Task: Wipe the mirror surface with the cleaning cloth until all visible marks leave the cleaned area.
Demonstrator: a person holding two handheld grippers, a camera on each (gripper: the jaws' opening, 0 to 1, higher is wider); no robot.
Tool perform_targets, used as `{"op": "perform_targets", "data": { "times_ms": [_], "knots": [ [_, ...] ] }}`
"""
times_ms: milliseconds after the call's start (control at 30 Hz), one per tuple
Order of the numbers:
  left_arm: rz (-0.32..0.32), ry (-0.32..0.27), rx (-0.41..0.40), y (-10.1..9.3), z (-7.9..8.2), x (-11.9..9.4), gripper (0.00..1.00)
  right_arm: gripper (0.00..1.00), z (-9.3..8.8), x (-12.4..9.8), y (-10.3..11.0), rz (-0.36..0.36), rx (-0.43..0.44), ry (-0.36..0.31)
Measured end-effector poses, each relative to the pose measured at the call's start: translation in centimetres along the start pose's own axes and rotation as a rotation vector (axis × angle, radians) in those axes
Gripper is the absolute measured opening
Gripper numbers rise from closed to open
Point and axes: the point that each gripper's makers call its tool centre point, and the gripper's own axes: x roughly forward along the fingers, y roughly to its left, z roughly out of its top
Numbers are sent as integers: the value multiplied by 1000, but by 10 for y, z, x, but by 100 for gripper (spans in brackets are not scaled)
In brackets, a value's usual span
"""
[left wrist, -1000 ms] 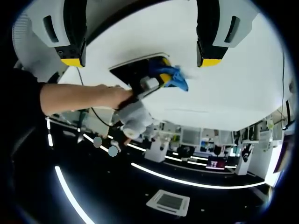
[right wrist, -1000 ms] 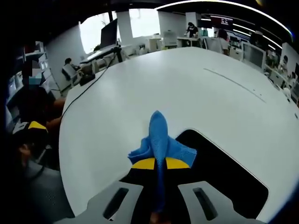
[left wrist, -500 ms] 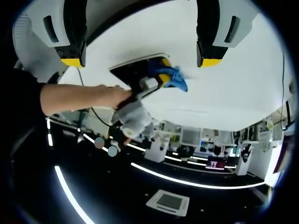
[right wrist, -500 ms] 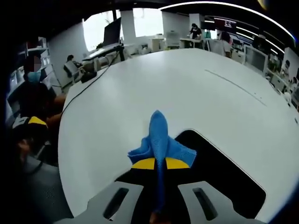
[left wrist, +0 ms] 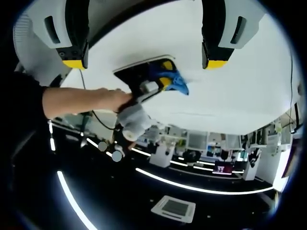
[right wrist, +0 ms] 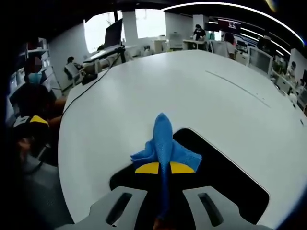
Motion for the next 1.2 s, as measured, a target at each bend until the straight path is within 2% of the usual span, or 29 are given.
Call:
{"op": "perform_targets", "data": {
  "times_ms": [533,1200],
  "knots": [
    [4,0,-1,1,0,-1,99,0,-6,-9,1,-5,14,-22],
    [2,4,-1,0,-1,0,99,0,-22,-25,-18,-26,38,-11]
  ]
}}
